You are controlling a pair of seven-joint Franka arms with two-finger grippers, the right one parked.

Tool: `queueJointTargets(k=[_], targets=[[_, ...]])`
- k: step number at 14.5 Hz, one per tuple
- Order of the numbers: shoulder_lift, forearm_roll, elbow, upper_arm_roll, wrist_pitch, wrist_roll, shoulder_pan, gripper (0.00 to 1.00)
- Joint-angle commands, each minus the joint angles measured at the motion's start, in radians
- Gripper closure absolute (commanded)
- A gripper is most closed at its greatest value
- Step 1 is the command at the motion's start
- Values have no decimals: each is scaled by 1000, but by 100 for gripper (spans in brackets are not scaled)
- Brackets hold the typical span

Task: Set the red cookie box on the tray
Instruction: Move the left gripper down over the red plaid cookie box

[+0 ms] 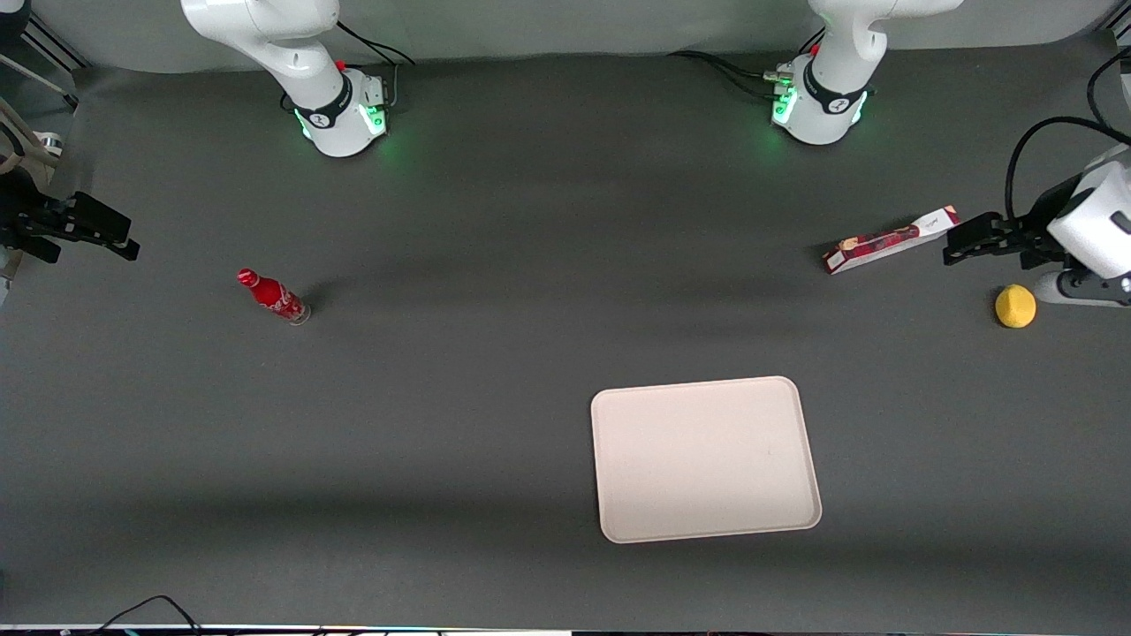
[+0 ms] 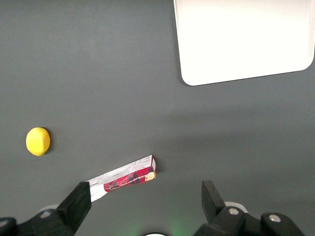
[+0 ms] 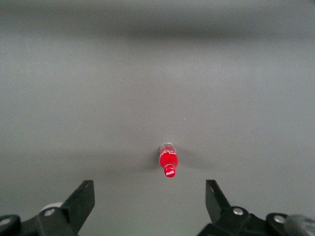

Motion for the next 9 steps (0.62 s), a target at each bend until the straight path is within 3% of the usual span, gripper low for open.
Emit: queueJointTargets(k=[1, 7, 9], targets=[[27, 15, 64, 0, -80, -10, 0, 0], [20, 13, 56, 17, -140, -4, 14, 0], [1, 21, 45, 75, -185, 209, 14, 0]])
